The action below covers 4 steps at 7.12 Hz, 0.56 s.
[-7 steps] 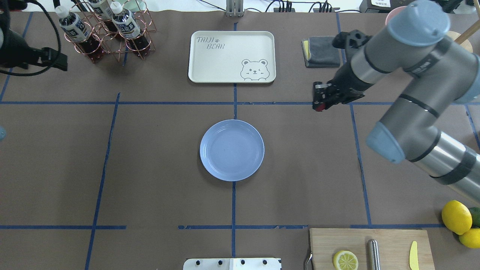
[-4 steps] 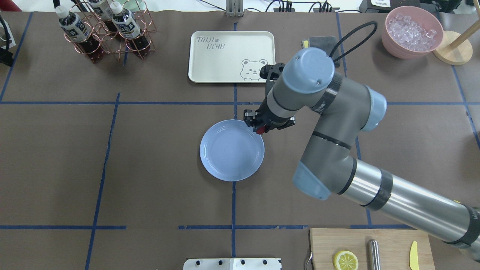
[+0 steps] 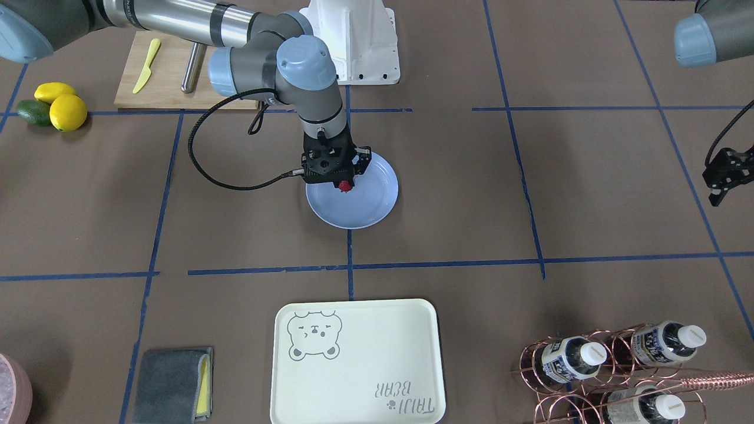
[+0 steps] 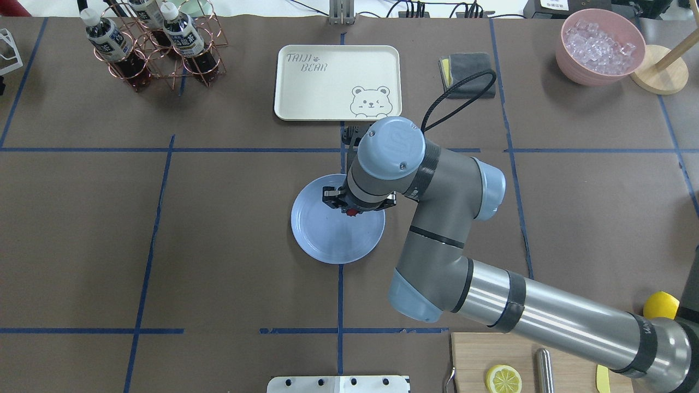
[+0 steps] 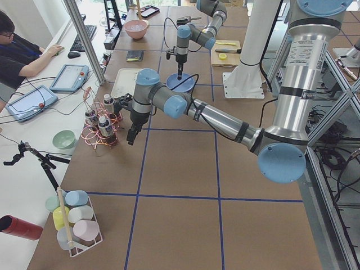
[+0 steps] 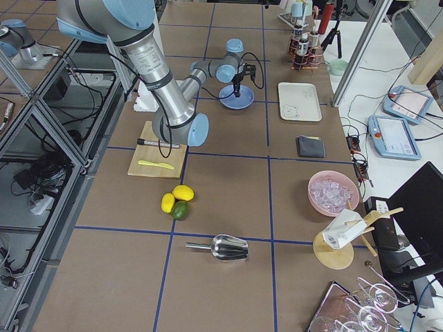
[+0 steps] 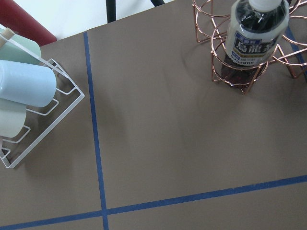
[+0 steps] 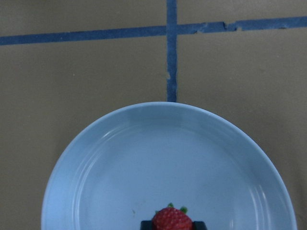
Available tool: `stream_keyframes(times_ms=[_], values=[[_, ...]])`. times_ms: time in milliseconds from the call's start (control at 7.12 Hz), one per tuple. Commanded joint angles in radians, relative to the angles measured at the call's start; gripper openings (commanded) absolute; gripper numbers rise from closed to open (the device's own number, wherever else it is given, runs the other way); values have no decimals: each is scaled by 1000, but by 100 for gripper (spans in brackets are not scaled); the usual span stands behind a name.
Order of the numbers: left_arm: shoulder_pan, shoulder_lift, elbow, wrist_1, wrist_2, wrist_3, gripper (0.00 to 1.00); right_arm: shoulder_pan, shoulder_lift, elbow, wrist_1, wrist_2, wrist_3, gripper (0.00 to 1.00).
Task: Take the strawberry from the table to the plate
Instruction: 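Lower the strawberry onto the plate and open the right gripper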
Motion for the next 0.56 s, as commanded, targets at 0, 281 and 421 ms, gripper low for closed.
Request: stream_keyframes(times_ms=[0, 281, 421], values=[[-2, 4, 3, -11, 0, 0, 100, -11, 9, -25, 24, -6, 1, 0], [-5, 4, 7, -13, 0, 0, 100, -14, 12, -39, 24, -6, 1, 0], [-5, 4, 9, -13, 0, 0, 100, -14, 12, -45, 24, -6, 2, 2]])
